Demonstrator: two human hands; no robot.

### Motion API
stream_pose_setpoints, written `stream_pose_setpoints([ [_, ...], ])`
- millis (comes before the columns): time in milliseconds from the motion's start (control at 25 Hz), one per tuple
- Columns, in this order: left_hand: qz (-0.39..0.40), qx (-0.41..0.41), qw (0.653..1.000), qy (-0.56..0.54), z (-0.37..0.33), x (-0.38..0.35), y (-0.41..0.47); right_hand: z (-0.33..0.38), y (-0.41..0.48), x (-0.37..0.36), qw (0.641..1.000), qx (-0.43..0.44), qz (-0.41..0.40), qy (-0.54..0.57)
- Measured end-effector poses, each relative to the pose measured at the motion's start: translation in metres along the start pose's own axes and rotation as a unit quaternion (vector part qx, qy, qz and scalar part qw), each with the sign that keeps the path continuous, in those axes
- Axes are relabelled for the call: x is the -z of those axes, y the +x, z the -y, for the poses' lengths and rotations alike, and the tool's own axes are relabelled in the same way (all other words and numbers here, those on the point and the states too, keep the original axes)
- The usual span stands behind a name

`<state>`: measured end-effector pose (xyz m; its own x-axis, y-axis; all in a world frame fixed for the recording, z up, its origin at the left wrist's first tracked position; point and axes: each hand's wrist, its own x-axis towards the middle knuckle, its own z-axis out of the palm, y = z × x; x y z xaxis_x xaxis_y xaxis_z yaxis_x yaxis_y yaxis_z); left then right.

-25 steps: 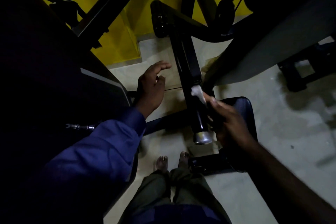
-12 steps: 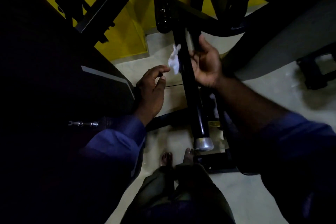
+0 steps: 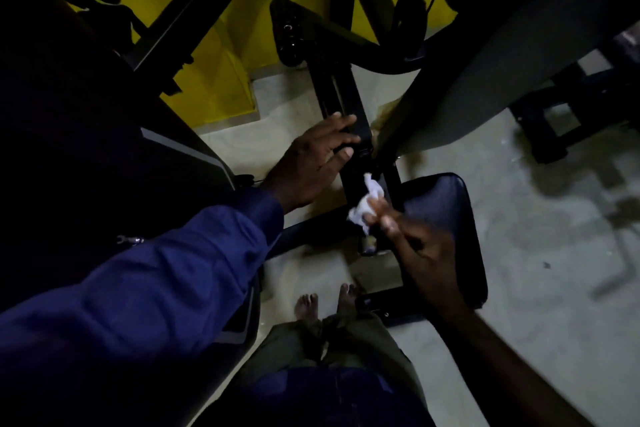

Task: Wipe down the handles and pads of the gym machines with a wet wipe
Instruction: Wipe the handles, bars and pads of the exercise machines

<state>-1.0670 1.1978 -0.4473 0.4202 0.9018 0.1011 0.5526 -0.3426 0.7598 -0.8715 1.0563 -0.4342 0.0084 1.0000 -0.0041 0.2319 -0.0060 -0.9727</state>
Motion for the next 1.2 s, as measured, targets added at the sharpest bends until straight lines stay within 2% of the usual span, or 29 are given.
stream_pose_setpoints([
  [80,0.036,-0.05,0.997,0.046,-0.003,-0.005,-0.002,0.001,-0.029,0.003,0.989,0.108,-0.017,-0.097],
  [160,0.059,-0.049,0.995,0.059,-0.006,-0.003,-0.004,0.007,-0.03,0.0,0.966,0.203,-0.008,-0.159],
  [240,0.091,-0.036,0.993,0.061,-0.014,0.003,-0.007,0.012,-0.021,-0.01,0.94,0.232,-0.021,-0.248],
  [320,0.127,-0.04,0.987,0.086,-0.017,0.005,-0.006,0.014,-0.015,-0.026,0.935,0.182,-0.11,-0.284],
  [400,0.151,-0.053,0.977,0.138,-0.014,0.005,-0.003,0.015,-0.019,-0.044,0.941,0.136,-0.167,-0.261],
  [480,0.169,-0.048,0.968,0.179,-0.011,0.005,0.0,0.015,-0.024,-0.057,0.948,0.111,-0.164,-0.249],
  [520,0.174,-0.043,0.966,0.185,-0.011,0.004,0.001,0.014,-0.027,-0.061,0.941,0.087,-0.157,-0.286],
  [640,0.189,-0.033,0.96,0.202,-0.011,0.002,0.004,0.016,-0.033,-0.066,0.883,0.05,-0.146,-0.444],
  [680,0.188,-0.037,0.959,0.21,-0.01,0.002,0.005,0.016,-0.034,-0.067,0.874,0.042,-0.127,-0.468],
  [720,0.182,-0.041,0.959,0.213,-0.007,0.001,0.007,0.018,-0.035,-0.067,0.88,0.019,-0.105,-0.463],
  [840,0.17,-0.025,0.964,0.204,0.006,-0.005,0.011,0.019,-0.037,-0.063,0.911,-0.066,-0.071,-0.4],
  [880,0.174,-0.021,0.965,0.196,0.01,-0.007,0.012,0.019,-0.033,-0.059,0.916,-0.071,-0.064,-0.39],
  [920,0.175,-0.016,0.966,0.189,0.011,-0.009,0.013,0.019,-0.026,-0.053,0.935,-0.09,-0.04,-0.341],
  [960,0.178,-0.013,0.967,0.184,0.012,-0.009,0.014,0.018,-0.014,-0.044,0.961,-0.155,-0.017,-0.229],
  [1000,0.182,-0.016,0.966,0.184,0.011,-0.009,0.014,0.021,-0.003,-0.034,0.964,-0.253,-0.004,-0.085],
  [1040,0.183,-0.022,0.965,0.185,0.009,-0.009,0.014,0.026,0.001,-0.03,0.944,-0.329,0.003,0.035],
  [1080,0.18,-0.033,0.966,0.183,0.008,-0.009,0.013,0.025,0.001,-0.03,0.931,-0.36,-0.004,0.061],
  [1120,0.17,-0.051,0.968,0.177,0.004,-0.008,0.011,0.027,0.0,-0.034,0.944,-0.327,-0.025,-0.026],
  [1160,0.16,-0.069,0.97,0.167,0.001,-0.007,0.009,0.027,-0.004,-0.043,0.95,-0.246,-0.053,-0.182],
  [1200,0.153,-0.089,0.971,0.162,-0.004,-0.004,0.007,0.024,-0.011,-0.052,0.933,-0.167,-0.067,-0.311],
])
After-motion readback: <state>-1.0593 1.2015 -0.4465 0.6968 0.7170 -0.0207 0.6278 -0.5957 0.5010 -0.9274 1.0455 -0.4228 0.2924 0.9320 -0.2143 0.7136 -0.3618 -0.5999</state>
